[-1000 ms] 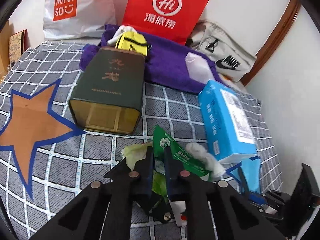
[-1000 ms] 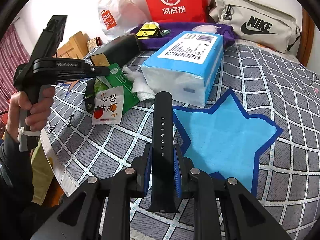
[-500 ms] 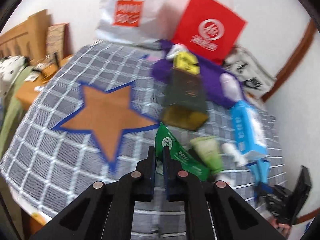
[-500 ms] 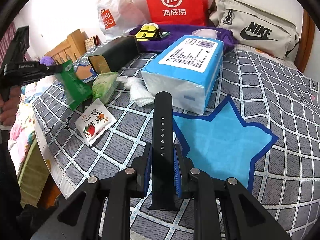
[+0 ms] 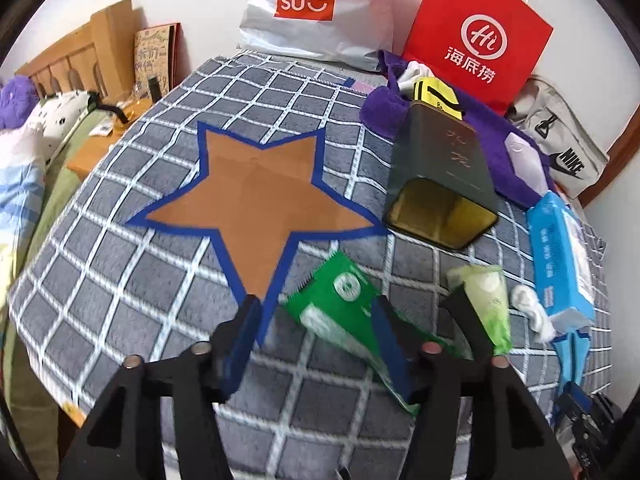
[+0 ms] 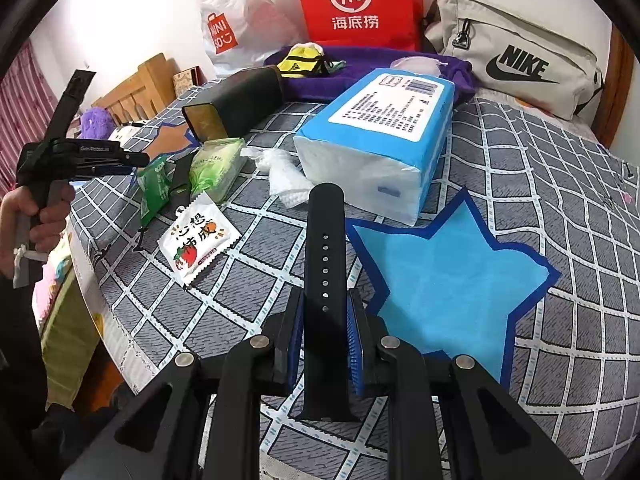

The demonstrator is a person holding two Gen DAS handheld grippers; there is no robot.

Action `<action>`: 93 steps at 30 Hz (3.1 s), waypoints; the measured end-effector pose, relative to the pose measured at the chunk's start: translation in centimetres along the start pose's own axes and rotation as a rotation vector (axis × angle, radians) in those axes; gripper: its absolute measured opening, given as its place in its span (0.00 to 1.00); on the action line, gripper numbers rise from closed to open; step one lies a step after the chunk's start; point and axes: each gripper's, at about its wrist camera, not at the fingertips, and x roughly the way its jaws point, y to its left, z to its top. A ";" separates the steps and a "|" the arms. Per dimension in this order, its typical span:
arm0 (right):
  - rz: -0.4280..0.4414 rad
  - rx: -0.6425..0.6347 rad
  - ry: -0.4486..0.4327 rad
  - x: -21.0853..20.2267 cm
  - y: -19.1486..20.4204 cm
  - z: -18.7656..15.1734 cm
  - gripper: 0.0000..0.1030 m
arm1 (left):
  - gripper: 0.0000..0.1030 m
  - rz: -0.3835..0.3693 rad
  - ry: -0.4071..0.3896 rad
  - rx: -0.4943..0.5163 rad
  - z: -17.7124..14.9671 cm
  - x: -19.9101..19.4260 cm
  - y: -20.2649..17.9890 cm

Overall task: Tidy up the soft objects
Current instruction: 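Lift the green packet with the left gripper toward the purple towel, then lower the green packet onto the towel beside the pouch and open the left gripper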

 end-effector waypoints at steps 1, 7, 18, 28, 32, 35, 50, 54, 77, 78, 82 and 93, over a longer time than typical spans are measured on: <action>0.003 0.000 -0.002 0.0 0.0 0.0 0.20 | 0.59 -0.008 0.009 -0.008 -0.3 -0.2 -0.1; 0.028 -0.005 -0.020 -0.3 -0.1 0.1 0.20 | 0.59 -0.038 0.114 -0.112 -1.7 2.0 -1.4; 0.005 0.023 -0.018 -0.4 -1.4 -0.7 0.20 | 0.65 0.069 0.047 -0.084 -0.4 3.6 -5.0; -0.060 -0.003 0.012 1.1 -0.6 -0.5 0.20 | 0.30 0.074 -0.001 0.009 -1.3 2.5 -4.0; -0.061 -0.010 0.013 1.1 -0.2 -0.3 0.20 | 0.24 0.011 0.004 -0.006 -1.1 2.1 -3.4; -0.062 -0.016 0.004 0.4 0.1 -0.1 0.20 | 0.24 0.001 -0.009 -0.001 -1.0 1.2 -3.3; -0.033 -0.021 -0.108 -4.5 0.6 4.5 0.20 | 0.24 -0.076 -0.128 0.008 2.7 -4.7 -3.8; -0.042 -0.006 -0.127 -5.0 -0.1 6.7 0.20 | 0.24 -0.097 -0.153 0.026 4.3 -5.5 -4.8; -0.099 0.024 -0.187 -3.2 -3.6 18.8 0.20 | 0.24 -0.147 -0.234 0.134 13.1 -5.9 -10.1; -0.100 0.025 -0.189 -3.0 -3.7 19.1 0.20 | 0.24 -0.147 -0.232 0.138 13.4 -5.7 -10.3; -0.097 0.033 -0.194 -2.0 -4.5 20.9 0.20 | 0.24 -0.143 -0.231 0.148 14.9 -4.8 -11.1; -0.065 0.047 -0.184 2.4 -6.8 26.1 0.20 | 0.24 -0.151 -0.197 0.185 18.9 -1.0 -13.9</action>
